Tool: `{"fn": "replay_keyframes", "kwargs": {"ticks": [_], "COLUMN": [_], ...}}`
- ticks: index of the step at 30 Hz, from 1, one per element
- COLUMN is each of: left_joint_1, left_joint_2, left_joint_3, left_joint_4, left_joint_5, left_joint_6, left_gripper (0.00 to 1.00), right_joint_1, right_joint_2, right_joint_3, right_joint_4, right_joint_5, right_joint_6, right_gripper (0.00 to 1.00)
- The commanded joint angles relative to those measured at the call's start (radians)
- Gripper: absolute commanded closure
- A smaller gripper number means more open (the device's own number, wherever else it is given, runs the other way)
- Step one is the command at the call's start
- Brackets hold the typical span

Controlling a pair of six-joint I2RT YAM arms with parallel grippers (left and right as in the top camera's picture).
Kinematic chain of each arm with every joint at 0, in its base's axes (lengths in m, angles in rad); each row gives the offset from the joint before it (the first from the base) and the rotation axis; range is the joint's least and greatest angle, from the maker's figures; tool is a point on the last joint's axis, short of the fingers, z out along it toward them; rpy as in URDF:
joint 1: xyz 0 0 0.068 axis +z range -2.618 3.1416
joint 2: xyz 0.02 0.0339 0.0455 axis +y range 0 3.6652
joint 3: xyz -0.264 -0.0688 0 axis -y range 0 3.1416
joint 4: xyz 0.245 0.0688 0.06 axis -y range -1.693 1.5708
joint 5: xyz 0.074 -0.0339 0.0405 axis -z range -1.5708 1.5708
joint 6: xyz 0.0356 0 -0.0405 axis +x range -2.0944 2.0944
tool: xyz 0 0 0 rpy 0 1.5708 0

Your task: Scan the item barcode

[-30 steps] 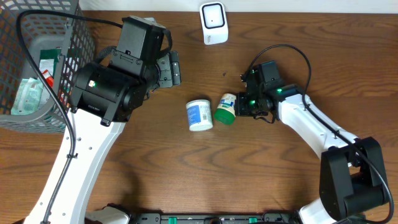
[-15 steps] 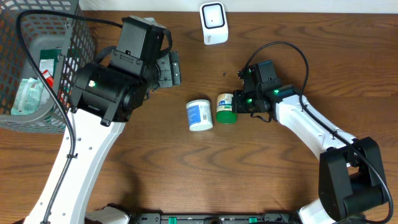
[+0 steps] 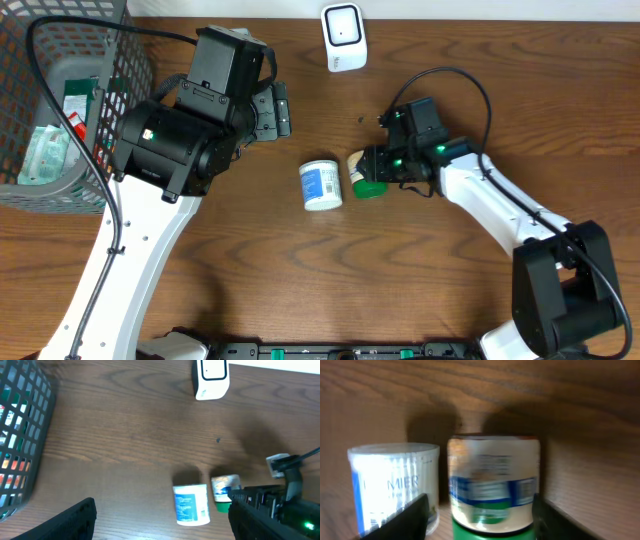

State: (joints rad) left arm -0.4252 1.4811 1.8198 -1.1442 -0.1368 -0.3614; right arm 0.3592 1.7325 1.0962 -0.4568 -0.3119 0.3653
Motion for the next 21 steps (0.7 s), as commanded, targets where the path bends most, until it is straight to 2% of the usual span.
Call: {"fn": "replay_keyframes", "kwargs": {"ticks": [1, 12, 16, 21], "left_joint_1": [0.006, 0.006, 0.006, 0.006], "left_joint_2": [0.002, 0.002, 0.002, 0.002], "left_joint_3": [0.001, 0.001, 0.001, 0.001], "left_joint_4": [0.000, 0.000, -0.004, -0.004], "left_joint_5": [-0.005, -0.005, -0.005, -0.005], "left_joint_6": [0.010, 0.010, 0.010, 0.010], "left_gripper": [0.15, 0.15, 0.15, 0.15], "right_joint_1": [-0.076, -0.235, -0.269, -0.247], "right_joint_2": [-0.068, -0.018, 0.046, 0.155], "right_joint_3": [0.029, 0.026, 0.015, 0.013], "right_joint_4": [-0.014, -0.137, -0.100, -0.034], "right_joint_5": [-0.088, -0.156, -0.292, -0.373], "right_joint_6": [0.008, -0.027, -0.060, -0.099], "right_gripper": [0.34, 0.31, 0.34, 0.39]}}
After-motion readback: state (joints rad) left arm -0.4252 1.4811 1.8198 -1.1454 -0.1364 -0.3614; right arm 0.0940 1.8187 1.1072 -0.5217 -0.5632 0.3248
